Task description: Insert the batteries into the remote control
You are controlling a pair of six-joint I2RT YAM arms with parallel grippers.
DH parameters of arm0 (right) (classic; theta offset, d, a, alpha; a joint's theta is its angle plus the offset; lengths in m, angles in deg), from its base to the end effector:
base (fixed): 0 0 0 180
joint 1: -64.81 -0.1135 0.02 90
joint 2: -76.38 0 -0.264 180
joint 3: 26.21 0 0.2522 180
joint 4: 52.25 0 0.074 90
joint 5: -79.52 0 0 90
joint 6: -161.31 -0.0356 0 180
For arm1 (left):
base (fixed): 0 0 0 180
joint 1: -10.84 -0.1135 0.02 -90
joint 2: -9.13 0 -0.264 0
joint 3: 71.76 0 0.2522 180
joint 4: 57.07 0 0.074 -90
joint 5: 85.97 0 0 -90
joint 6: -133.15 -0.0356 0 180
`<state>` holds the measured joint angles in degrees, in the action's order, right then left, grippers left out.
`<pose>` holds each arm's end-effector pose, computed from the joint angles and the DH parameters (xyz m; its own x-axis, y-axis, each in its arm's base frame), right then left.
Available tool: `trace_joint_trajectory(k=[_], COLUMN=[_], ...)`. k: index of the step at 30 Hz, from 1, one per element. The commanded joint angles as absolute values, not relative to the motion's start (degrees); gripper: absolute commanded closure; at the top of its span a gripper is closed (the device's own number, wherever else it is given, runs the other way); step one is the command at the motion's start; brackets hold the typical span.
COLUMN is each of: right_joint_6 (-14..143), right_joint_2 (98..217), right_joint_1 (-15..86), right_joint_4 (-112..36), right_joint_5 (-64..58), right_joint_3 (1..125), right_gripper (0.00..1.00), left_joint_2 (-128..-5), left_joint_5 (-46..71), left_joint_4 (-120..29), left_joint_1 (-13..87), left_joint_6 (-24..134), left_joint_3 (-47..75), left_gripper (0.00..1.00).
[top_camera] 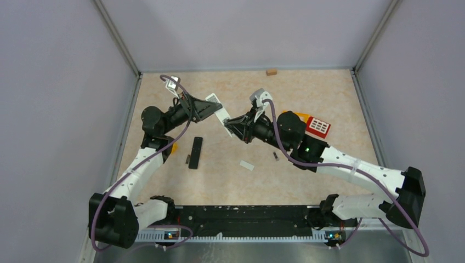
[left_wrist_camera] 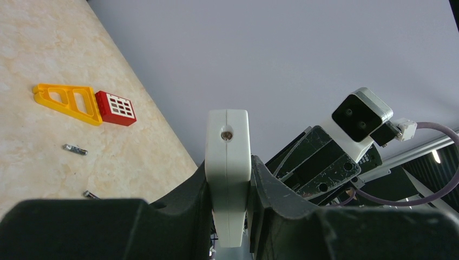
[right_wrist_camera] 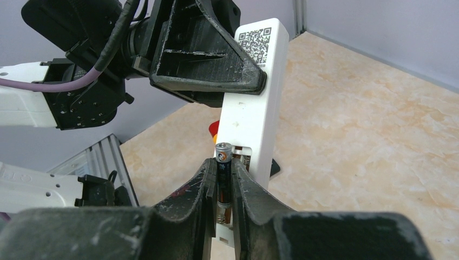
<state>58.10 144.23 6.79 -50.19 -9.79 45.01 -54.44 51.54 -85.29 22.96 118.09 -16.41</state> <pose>0.1489 0.2393 0.3753 -0.1835 0.1376 -0.9733 -0.8347 0.5012 0.2282 0.2333 -0.0769 0.3474 -0.7043 -0.5159 -0.4877 0.5358 0.0644 -0.8419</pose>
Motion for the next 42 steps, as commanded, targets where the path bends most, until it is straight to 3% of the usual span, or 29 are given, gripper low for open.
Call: trace_joint_trajectory(k=[1, 10, 28, 32, 37, 42], right_joint_6=[58.61, 59.95, 60.03, 59.39, 57.62, 55.9], right_joint_2=[142.75, 143.65, 143.79, 143.92, 143.88, 143.83], right_joint_1=[6.2, 6.23, 6.22, 6.27, 6.28, 6.2], right_joint_4=[-49.2, -48.36, -45.8, -46.03, -45.77, -45.9], right_joint_5=[-10.22, -9.61, -7.25, -8.59, -12.65, -15.3], right_joint_3=[46.38, 46.8, 46.96, 47.11, 48.04, 48.59], right_gripper=[0.88, 0.93, 0.94, 0.9, 0.78, 0.74], left_joint_2=[-52.72, -52.82, -53.15, -53.25, -53.41, -53.45], left_joint_5=[51.12, 51.49, 54.05, 53.96, 53.83, 53.77], left_joint_4=[-89.6, -89.06, -92.59, -92.57, -92.43, -92.27], left_joint_1=[23.06, 23.06, 23.07, 23.06, 23.06, 23.06], left_joint_6=[119.36, 118.0, 118.09, 118.55, 118.47, 118.22], left_joint_3=[-13.6, -13.39, -12.39, -12.31, -12.39, -12.63], left_gripper=[1.0, 1.0, 1.0, 1.0, 1.0, 1.0])
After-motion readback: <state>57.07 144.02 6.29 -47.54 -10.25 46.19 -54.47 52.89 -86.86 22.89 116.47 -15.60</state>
